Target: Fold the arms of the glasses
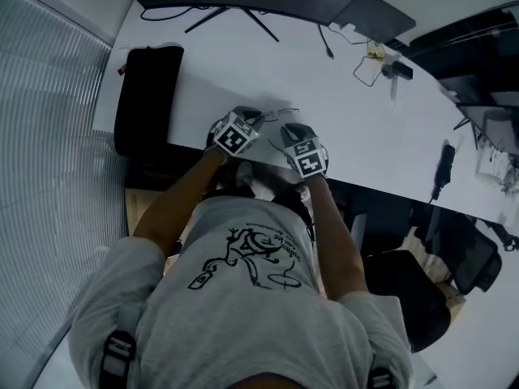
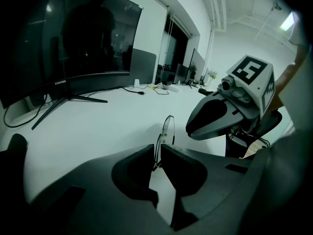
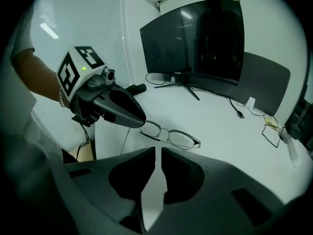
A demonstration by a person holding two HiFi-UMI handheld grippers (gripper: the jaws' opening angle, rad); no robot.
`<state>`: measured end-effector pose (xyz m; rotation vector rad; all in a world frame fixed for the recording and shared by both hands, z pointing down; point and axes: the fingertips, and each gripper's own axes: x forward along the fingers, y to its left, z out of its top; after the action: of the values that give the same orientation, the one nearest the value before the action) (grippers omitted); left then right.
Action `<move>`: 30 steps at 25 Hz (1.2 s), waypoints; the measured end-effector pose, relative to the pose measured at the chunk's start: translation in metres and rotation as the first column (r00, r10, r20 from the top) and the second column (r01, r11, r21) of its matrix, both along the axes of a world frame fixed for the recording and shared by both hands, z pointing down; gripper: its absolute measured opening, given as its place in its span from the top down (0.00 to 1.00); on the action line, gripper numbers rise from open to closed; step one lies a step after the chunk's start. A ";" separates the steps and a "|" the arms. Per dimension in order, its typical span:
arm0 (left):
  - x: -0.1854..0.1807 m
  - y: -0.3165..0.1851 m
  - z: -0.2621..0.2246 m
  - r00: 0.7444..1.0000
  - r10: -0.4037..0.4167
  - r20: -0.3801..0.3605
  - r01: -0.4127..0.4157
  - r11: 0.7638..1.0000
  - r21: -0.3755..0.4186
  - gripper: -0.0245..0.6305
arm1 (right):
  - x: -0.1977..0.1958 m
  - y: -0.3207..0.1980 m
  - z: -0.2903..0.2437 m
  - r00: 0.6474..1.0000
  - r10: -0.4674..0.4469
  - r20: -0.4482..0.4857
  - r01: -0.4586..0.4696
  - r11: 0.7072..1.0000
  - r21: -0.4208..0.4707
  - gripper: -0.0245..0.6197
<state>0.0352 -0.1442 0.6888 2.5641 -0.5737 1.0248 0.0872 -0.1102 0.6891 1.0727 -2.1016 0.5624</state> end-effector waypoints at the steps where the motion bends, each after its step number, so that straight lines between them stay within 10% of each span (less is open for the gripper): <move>1: 0.000 -0.001 0.000 1.000 0.000 0.002 0.000 1.000 0.003 0.87 | -0.001 0.004 -0.001 1.000 -0.004 0.002 0.004 1.000 -0.001 0.88; 14: -0.003 -0.006 0.004 1.000 -0.013 0.013 0.013 1.000 0.005 0.88 | -0.033 0.040 0.006 0.998 -0.062 0.003 0.062 0.997 -0.036 0.60; 30: -0.004 0.001 0.003 1.000 0.004 0.007 -0.004 1.000 -0.023 0.91 | -0.013 0.046 0.030 0.997 -0.030 -0.076 0.024 0.997 -0.078 0.57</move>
<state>0.0314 -0.1427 0.6922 2.5433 -0.5553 1.0368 0.0744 -0.0644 0.7189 1.0055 -2.0087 0.5746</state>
